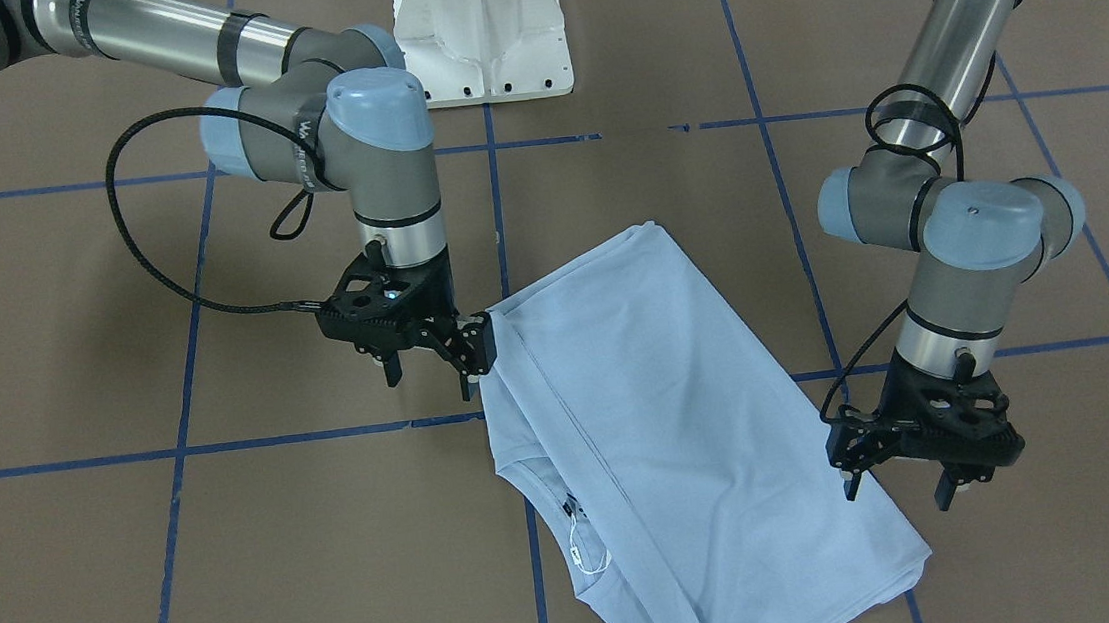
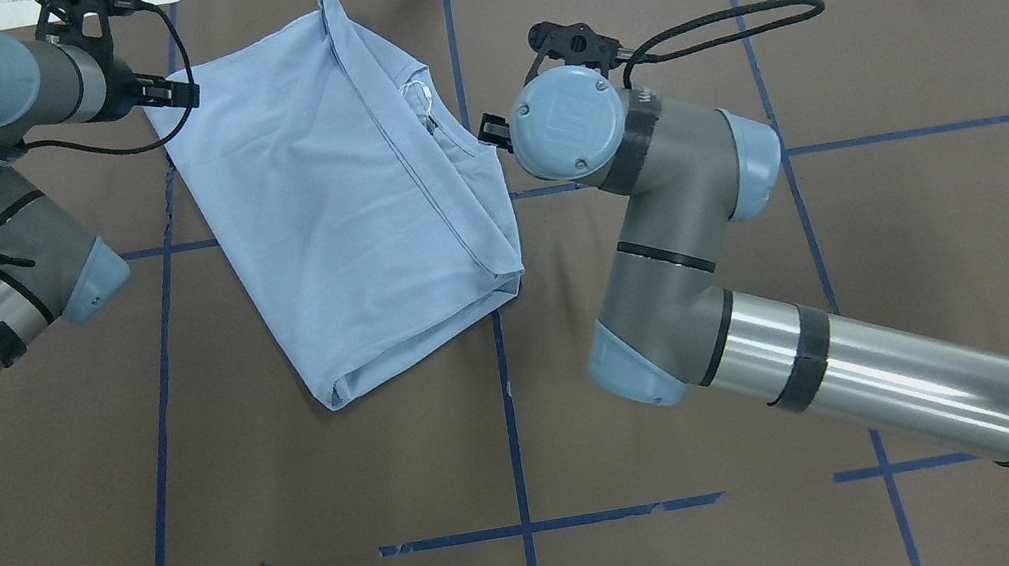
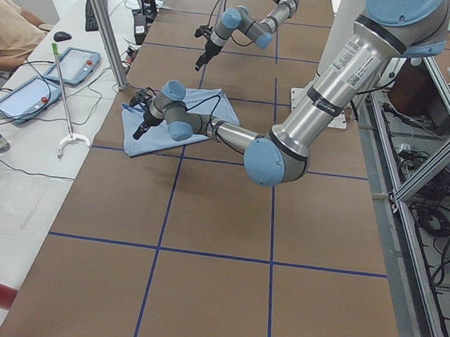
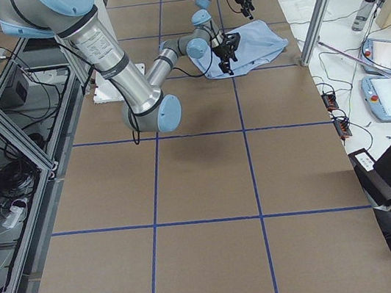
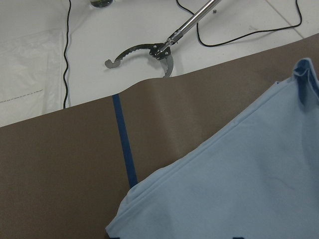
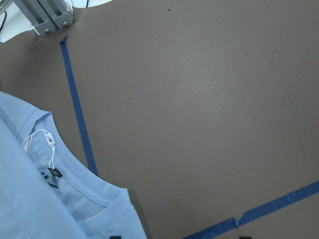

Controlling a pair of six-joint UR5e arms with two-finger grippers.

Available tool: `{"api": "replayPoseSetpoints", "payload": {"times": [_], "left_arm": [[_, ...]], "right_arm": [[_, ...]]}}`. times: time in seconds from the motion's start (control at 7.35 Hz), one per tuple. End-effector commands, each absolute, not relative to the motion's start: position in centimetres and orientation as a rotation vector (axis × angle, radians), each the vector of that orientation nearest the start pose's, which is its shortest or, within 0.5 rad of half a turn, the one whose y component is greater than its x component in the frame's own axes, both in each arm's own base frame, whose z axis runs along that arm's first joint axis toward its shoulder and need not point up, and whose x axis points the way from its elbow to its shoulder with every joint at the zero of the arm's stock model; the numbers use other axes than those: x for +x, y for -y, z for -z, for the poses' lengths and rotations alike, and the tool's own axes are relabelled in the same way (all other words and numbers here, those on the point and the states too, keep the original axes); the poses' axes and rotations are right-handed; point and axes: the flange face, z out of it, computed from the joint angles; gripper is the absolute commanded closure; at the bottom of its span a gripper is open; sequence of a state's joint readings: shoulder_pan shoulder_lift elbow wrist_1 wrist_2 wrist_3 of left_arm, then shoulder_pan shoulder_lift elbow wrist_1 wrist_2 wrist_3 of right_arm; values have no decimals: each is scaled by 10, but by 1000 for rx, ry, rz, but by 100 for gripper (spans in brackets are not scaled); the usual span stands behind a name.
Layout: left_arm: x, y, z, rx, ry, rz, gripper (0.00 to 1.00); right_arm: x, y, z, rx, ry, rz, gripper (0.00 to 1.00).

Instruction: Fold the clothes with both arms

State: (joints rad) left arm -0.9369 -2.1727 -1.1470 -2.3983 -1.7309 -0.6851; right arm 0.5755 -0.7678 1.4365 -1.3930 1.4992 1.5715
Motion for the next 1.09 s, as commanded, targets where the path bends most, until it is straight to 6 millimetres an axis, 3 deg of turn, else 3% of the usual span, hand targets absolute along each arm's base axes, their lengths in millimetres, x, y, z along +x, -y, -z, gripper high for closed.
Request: {"api": "replayPoseSetpoints", "payload": {"times": [0.0,0.27,0.54,0.95], "left_arm": [[355,681,-417,700,-731,-34,0],[354,679,-419,695,-737,-20,0],[355,679,-420,693,-737,-21,0],[355,679,-419,694,-740,-17,0]], "right_arm": [[-610,538,-197,296,766,-550,30],[-630,533,-199,286,743,-530,34],[-646,522,-214,304,704,-500,37],[-655,515,-226,322,675,-468,44]]}}
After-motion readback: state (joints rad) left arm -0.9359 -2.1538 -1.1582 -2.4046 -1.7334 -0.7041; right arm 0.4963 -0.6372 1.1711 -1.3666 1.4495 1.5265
